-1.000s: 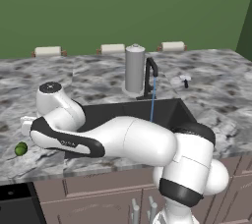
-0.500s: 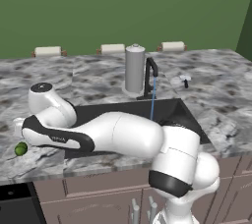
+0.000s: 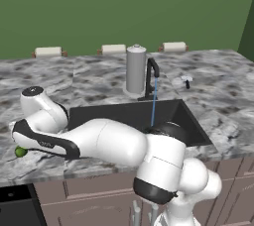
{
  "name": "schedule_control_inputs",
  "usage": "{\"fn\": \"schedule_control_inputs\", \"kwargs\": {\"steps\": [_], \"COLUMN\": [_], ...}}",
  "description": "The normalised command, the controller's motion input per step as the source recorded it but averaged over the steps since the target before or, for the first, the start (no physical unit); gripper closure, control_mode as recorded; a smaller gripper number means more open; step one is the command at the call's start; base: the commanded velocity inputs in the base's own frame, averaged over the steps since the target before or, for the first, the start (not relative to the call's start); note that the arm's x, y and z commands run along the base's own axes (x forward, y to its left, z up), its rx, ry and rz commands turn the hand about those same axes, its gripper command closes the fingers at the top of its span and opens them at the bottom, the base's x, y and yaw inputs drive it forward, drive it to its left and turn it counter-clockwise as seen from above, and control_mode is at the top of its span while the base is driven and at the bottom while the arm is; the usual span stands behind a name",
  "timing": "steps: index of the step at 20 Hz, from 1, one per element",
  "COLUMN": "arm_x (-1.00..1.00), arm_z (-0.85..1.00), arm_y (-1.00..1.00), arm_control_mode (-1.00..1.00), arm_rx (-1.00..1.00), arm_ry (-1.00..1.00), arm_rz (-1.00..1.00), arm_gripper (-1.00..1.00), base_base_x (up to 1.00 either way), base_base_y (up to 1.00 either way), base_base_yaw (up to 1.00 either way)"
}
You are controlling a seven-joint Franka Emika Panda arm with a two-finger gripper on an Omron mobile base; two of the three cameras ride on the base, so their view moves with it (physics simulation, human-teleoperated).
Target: Turn on the sink faucet. Then move the avocado from the counter to the sink. Turn off the sink. Move the vegetable from the sink to the pot next to the stove. Finally move the pot to the center burner.
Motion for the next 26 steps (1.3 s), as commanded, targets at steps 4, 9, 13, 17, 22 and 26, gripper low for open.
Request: {"fn": "schedule_control_inputs", "kwargs": {"steps": [4,9,13,17,22,26], "arm_x": [0.24,0.18,0.17,0.18,0.21,0.22], "arm_z": [-0.09,-0.16,-0.18,-0.19,-0.26,-0.31], "arm_y": [0.27,0.22,0.21,0.22,0.21,0.15], "arm_control_mode": [-1.0,-1.0,-1.0,-1.0,-1.0,-1.0], "arm_rx": [-0.01,-0.02,-0.01,-0.02,-0.03,-0.03], "arm_ry": [0.05,0.04,0.03,0.04,0.02,0.0], "arm_rz": [0.0,0.0,0.0,0.0,0.0,0.0], "arm_gripper": [-1.0,-1.0,-1.0,-1.0,-1.0,-1.0], "base_base_x": [0.0,0.0,0.0,0.0,0.0,0.0], "base_base_y": [0.0,0.0,0.0,0.0,0.0,0.0], "base_base_yaw": [0.0,0.0,0.0,0.0,0.0,0.0]}}
